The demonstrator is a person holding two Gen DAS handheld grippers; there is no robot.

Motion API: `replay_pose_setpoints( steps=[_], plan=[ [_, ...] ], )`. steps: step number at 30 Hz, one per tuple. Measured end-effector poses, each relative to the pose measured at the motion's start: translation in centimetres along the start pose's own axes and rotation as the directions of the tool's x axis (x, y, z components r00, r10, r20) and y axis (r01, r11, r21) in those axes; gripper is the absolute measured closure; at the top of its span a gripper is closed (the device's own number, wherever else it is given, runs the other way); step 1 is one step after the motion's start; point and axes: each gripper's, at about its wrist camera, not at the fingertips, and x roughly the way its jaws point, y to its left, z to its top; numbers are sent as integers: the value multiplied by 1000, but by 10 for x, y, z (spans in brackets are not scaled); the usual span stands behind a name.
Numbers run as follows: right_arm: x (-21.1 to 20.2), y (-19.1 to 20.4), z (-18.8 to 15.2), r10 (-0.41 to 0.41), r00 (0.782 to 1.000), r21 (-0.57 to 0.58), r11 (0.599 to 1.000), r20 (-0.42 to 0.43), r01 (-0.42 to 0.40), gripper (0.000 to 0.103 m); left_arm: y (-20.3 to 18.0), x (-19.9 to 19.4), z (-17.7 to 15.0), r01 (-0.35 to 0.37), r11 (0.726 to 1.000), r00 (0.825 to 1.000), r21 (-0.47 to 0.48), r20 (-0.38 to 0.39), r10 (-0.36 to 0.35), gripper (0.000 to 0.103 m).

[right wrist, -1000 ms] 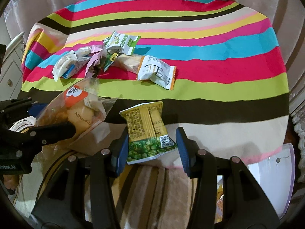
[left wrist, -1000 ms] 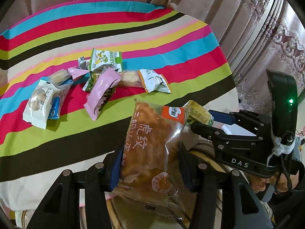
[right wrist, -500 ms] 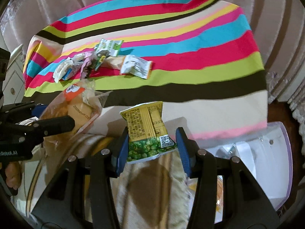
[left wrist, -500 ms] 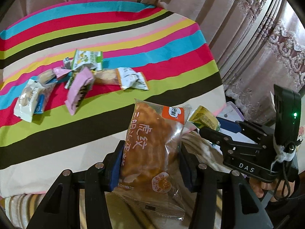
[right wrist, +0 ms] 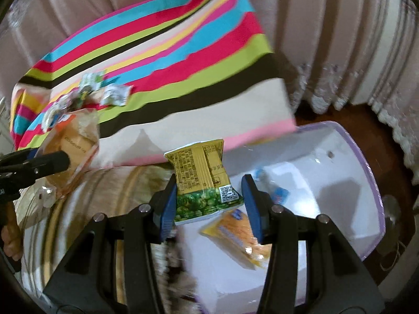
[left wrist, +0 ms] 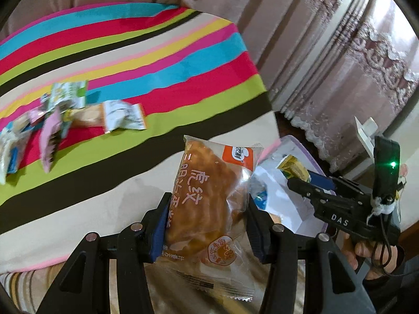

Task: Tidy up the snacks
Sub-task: 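Carry both packets to the white box and open both tools to release them, then move both open tools back over the remaining snacks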

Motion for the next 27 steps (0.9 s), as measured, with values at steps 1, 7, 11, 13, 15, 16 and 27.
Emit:
replay_pose_setpoints(
  steps=[1, 7, 11, 13, 15, 16, 27],
  plan=[
    [-2, -8, 0, -12, 1000, 14, 1000, 3, 12, 52, -6, 3, 1, 5, 1000, 1000, 16, -2, -5, 51],
    [-11, -42, 0, -68, 997, 78, 995, 19, 67, 52, -39, 18, 9, 44, 996, 999, 79, -13, -43, 51],
    [-19, -60, 0, -98, 995, 112, 989, 30, 94, 52, -62, 27, 13, 66, 990, 998, 127, -23, -63, 51],
    [-23, -68, 0, -113, 993, 129, 986, 36, 107, 52, -72, 30, 16, 77, 986, 997, 146, -26, -74, 51],
    [-26, -76, 1, -125, 991, 144, 983, 40, 118, 52, -80, 34, 18, 88, 983, 996, 159, -29, -84, 50],
    [-27, -79, 1, -133, 990, 151, 981, 42, 126, 52, -82, 37, 20, 91, 983, 996, 161, -30, -88, 48],
    [-36, -101, 7, -199, 979, 207, 961, 53, 184, 26, -62, 23, 26, -22, 996, 997, 83, 81, 15, 20]
  ],
)
